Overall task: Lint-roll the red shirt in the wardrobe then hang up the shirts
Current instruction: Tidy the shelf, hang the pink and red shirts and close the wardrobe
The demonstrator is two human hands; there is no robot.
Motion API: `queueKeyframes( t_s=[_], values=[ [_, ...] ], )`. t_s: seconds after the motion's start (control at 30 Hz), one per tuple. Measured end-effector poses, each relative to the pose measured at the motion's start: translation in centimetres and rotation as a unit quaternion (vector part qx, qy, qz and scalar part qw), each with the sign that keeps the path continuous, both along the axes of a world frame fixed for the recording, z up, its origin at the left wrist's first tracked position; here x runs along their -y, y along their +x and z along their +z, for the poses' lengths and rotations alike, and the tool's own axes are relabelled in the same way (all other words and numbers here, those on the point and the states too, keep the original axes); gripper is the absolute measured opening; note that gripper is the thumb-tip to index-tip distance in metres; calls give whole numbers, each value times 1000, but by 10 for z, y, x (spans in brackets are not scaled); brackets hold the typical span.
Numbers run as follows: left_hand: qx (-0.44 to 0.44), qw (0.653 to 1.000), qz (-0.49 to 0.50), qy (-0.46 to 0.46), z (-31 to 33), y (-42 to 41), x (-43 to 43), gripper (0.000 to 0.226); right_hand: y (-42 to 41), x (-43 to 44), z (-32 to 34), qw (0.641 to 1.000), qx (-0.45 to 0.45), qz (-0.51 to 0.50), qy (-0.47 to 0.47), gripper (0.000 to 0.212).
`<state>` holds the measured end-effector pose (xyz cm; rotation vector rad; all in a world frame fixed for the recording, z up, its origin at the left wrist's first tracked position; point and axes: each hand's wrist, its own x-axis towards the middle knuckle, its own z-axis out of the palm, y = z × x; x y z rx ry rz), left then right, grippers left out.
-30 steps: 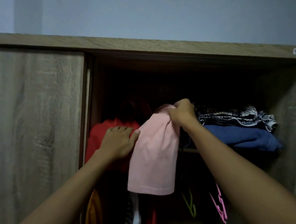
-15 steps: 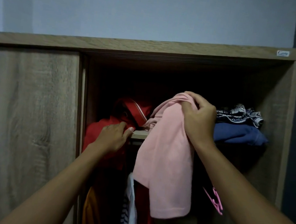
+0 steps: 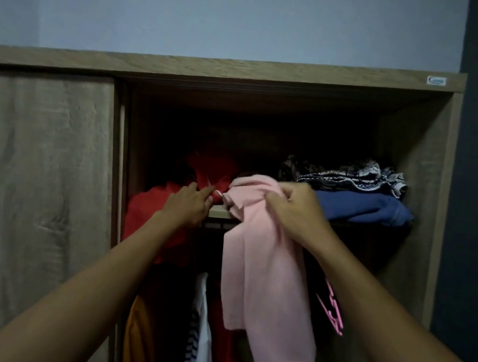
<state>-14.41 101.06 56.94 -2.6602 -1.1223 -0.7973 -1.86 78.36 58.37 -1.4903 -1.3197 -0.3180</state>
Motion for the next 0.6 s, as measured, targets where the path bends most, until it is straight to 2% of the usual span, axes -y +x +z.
queueKeyframes(
  t_s=[0.1,0.27,0.4,0.5,0.6],
  values=[
    [-42,999,30,5,-1,-2,-3,46,6,17,12,983,-50,36,170,20],
    [-81,995,54,-17,0,-6,-9,65,7,42,29,951,-42,38,304,22],
    [-58,995,72,-45,2,-8,-1,62,6,53,36,949,-12,45,313,22],
    [15,999,33,-24,4,-15,33,52,5,55,36,957,-11,51,286,23],
    [59,991,-118,4,-2,-29,74,85,5,59,34,951,-47,61,300,23]
  ],
)
